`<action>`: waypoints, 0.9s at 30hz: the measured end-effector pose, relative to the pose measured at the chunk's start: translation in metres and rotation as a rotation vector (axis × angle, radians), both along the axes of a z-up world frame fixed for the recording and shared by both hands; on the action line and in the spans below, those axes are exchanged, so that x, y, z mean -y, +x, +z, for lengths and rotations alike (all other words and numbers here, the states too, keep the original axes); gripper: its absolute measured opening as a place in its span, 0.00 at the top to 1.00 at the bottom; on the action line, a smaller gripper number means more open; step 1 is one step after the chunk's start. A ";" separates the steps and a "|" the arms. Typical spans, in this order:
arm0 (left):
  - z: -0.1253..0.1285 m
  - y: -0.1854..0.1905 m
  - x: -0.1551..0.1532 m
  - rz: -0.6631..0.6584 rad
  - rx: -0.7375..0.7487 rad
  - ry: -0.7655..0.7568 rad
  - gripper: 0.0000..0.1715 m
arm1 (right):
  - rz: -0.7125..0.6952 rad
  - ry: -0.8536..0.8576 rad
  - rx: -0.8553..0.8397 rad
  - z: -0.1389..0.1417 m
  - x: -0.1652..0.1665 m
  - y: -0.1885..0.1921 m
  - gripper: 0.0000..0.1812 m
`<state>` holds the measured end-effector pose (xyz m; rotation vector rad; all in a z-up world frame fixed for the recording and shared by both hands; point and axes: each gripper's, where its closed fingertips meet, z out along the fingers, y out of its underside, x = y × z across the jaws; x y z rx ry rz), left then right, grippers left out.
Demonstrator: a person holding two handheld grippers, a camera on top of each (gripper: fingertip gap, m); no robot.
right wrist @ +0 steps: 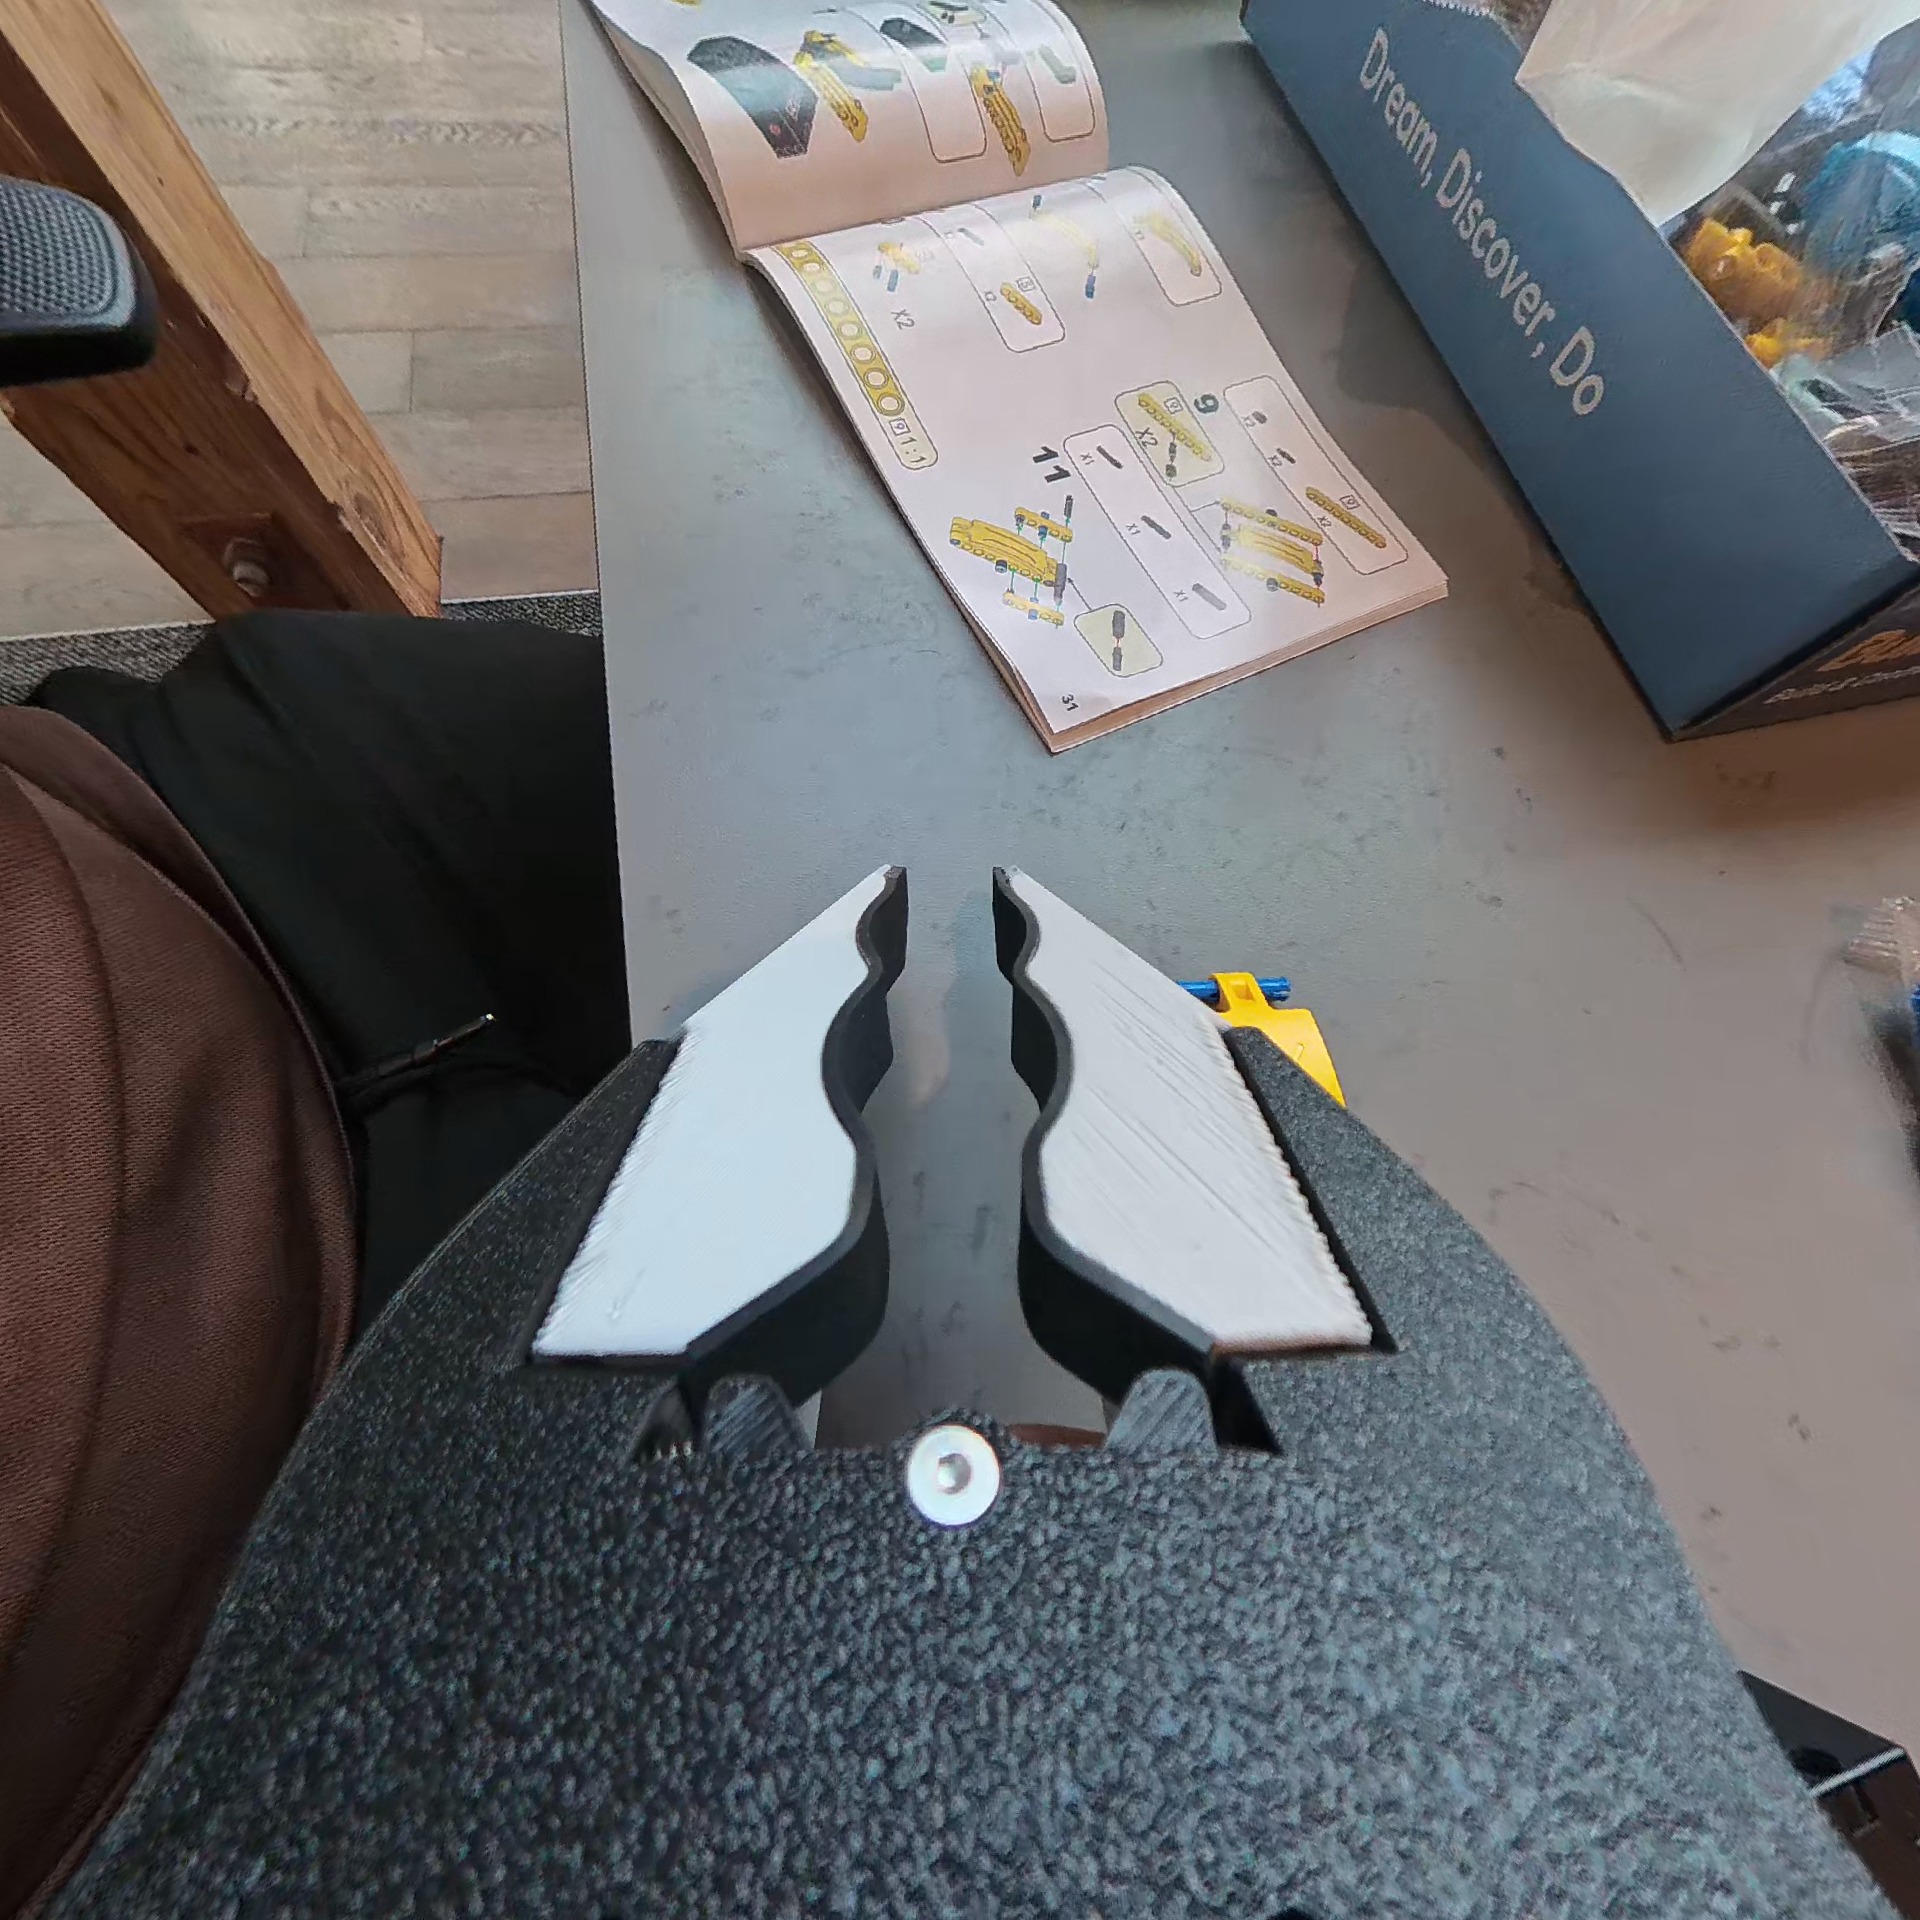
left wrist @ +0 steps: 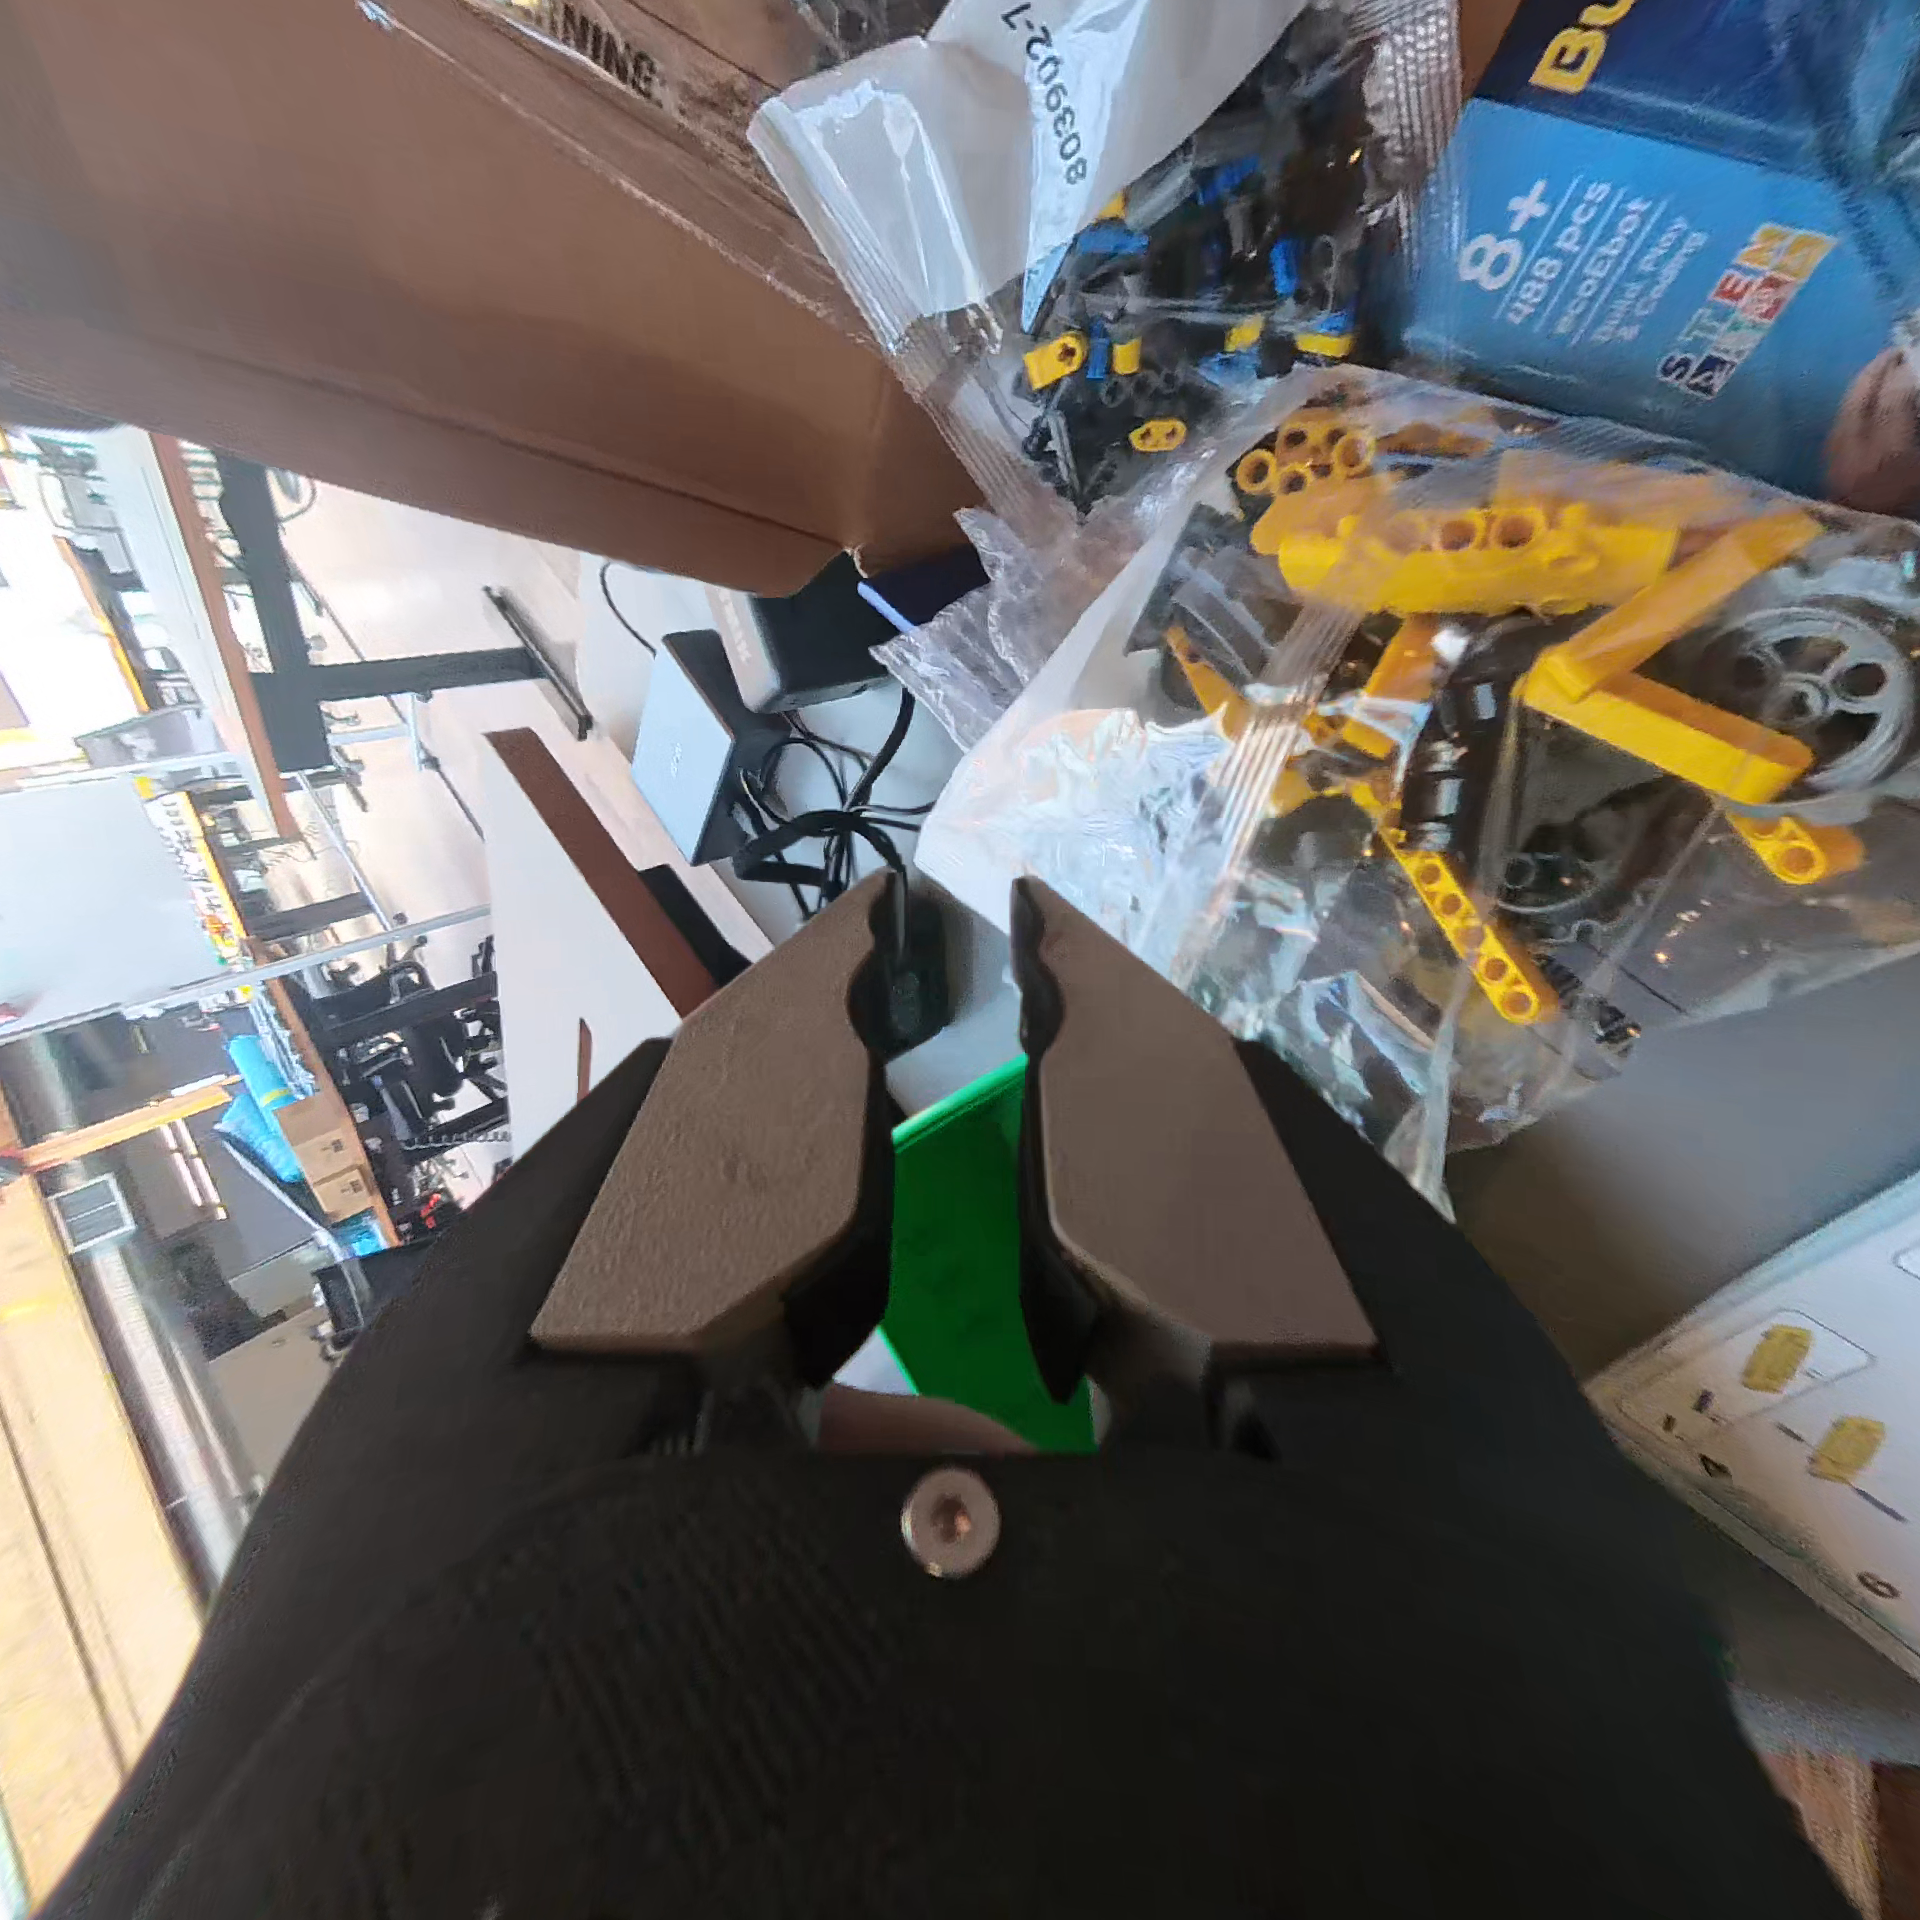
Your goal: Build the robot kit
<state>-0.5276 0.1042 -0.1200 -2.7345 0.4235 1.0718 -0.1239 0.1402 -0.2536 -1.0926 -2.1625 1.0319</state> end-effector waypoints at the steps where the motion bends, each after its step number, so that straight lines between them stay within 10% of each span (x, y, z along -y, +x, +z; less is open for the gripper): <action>1: -0.002 0.002 -0.004 -0.010 0.019 -0.001 0.90 | 0.000 0.000 0.000 0.000 0.000 0.000 0.91; 10: -0.037 0.075 -0.008 -0.179 0.430 -0.121 1.00 | 0.001 -0.003 -0.001 0.000 0.000 0.000 0.91; 27: -0.052 0.069 -0.003 -0.219 0.196 -0.047 1.00 | 0.011 0.011 0.008 -0.002 0.002 0.002 0.91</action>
